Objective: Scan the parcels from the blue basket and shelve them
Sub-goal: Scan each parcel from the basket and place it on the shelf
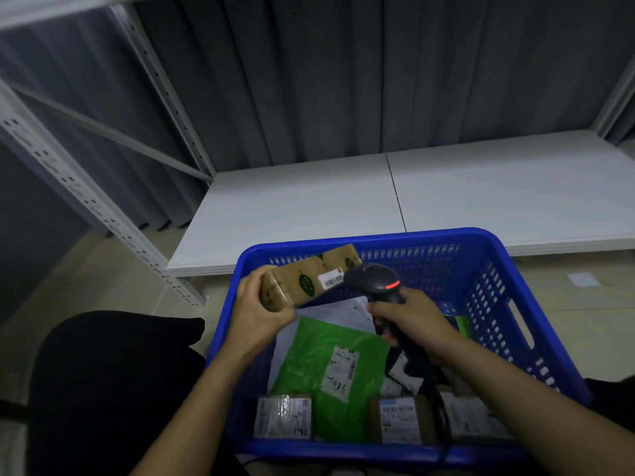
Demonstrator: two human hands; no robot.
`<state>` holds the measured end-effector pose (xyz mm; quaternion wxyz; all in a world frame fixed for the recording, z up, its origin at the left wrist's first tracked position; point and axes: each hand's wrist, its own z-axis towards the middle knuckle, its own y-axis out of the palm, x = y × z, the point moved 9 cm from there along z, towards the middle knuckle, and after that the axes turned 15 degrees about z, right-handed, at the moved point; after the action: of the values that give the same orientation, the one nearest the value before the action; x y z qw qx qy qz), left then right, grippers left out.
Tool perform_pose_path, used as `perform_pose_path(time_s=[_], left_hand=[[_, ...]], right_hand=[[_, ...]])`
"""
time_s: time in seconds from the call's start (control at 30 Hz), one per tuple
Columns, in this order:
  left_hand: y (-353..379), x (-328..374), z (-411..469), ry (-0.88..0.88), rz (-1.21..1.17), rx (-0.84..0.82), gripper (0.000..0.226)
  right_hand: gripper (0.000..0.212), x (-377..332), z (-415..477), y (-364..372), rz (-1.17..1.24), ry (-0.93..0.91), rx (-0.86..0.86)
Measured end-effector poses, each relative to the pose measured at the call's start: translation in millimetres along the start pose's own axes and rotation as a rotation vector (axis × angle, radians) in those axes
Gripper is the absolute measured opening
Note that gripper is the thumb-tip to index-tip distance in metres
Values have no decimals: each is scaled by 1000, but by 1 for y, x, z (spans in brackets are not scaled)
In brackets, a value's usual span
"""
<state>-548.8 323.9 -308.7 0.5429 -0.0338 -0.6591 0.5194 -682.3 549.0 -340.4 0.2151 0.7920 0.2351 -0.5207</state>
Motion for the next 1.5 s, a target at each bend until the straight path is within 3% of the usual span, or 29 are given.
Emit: perform_pose_path(time_s=[0.13, 0.3, 1.03, 1.2, 1.37, 1.5], left_hand=[[-18, -27, 8, -95, -125, -2, 68], [-21, -49, 6, -108, -46, -31, 70], [-25, -32, -12, -74, -78, -49, 69], [-23, 1, -7, -15, -158, -32, 70], [-18, 69, 12, 133, -219, -72, 74], [-22, 146, 29, 260, -267, -58, 58]], right_hand=[[16, 2, 1, -15, -106, 58, -29], [21, -6, -2, -16, -62, 86, -139], [23, -21, -16, -9, -115, 121, -240], [18, -45, -20, -23, -15, -24, -106], [12, -75, -30, -67, 117, -224, 204], [10, -111, -57, -106, 161, -349, 400]])
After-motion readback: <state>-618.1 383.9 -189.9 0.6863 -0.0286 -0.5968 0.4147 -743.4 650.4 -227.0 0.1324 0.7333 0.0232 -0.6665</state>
